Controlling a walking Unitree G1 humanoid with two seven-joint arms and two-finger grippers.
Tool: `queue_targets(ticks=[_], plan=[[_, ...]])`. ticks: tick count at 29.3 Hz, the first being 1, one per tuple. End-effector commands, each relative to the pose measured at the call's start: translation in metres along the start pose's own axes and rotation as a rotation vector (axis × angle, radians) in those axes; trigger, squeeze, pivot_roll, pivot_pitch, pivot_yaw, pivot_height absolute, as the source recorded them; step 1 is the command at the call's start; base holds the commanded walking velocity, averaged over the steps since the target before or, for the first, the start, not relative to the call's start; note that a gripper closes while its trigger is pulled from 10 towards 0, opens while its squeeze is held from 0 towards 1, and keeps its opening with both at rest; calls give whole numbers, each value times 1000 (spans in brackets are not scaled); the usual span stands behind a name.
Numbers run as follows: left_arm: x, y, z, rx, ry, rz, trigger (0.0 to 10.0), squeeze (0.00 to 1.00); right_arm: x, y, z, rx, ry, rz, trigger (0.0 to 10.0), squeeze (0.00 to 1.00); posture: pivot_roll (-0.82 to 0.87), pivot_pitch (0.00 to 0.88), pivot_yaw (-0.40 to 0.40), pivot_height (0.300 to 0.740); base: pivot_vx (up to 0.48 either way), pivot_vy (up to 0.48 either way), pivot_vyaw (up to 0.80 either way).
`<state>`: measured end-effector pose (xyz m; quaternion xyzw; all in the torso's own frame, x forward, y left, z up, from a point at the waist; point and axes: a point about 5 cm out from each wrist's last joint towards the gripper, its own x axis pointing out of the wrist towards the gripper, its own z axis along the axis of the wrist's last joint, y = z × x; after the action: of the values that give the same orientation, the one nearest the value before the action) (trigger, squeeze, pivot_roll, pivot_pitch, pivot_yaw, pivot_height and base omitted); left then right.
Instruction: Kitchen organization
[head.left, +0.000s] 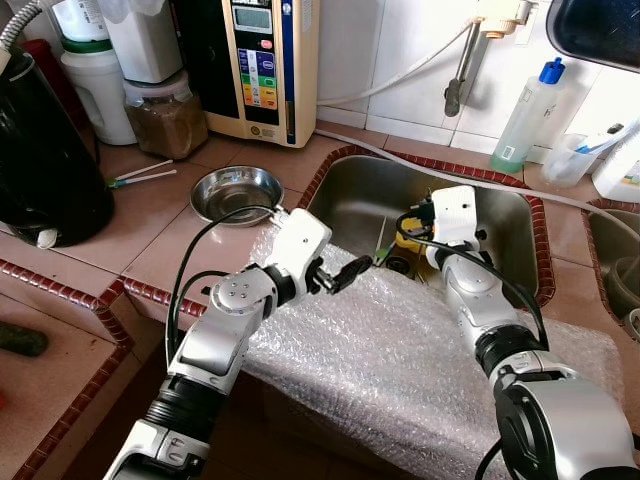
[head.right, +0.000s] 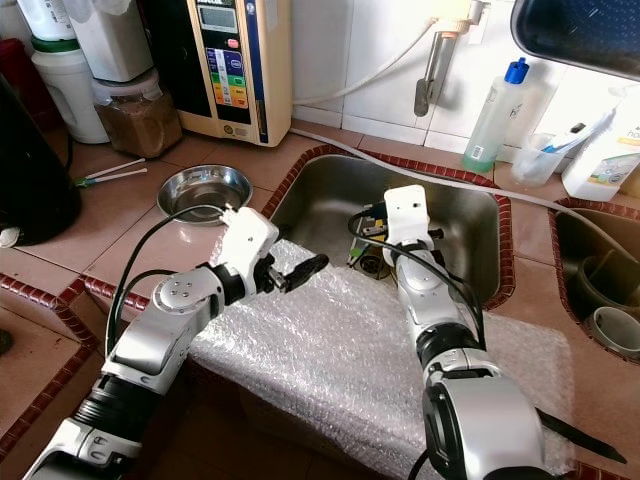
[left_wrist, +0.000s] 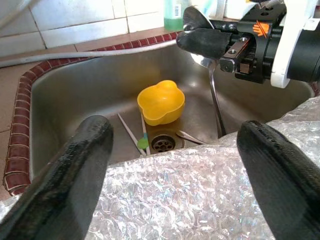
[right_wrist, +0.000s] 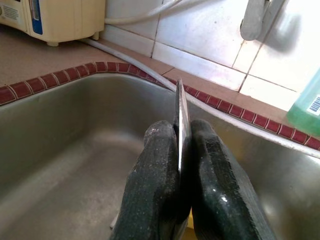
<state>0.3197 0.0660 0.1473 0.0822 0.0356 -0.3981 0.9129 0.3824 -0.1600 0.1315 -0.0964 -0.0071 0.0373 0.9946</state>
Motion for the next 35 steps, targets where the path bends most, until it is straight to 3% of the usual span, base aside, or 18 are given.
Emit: queue_targets(ticks=[1, 2, 3, 4, 27, 31, 35], plan=[[0, -2, 1, 12, 7, -4, 10000, 1000, -3, 5, -9, 30, 44, 24, 0, 1000, 112, 0, 8, 740, 0, 0, 0], [0, -2, 1, 13, 9, -4, 10000, 1000, -3, 6, -10, 35, 45, 30, 1490, 1000, 112, 0, 8, 740, 0, 0, 0], [0, -2, 1, 13, 10, -3, 10000, 1000, -3, 6, -10, 36, 45, 33, 6745, 1000, 112, 0, 7, 740, 0, 0, 0], [0, -2, 0, 16, 11, -2, 10000, 1000, -3, 8, -10, 42, 46, 46, 10000, 1000, 111, 0, 5, 740, 0, 0, 0], [-1, 0, 0, 11, 19, 13, 10000, 1000, -1, 12, -4, 97, 11, 65, 10000, 1000, 108, 0, 5, 740, 0, 0, 0], [0, 9, 4, 12, -8, 88, 10000, 1000, 1, 12, 6, 126, -41, 78, 10000, 1000, 102, 0, 7, 740, 0, 0, 0], [0, 9, 4, 12, -8, 88, 10000, 1000, 1, 12, 6, 126, -41, 78, 10000, 1000, 102, 0, 7, 740, 0, 0, 0]])
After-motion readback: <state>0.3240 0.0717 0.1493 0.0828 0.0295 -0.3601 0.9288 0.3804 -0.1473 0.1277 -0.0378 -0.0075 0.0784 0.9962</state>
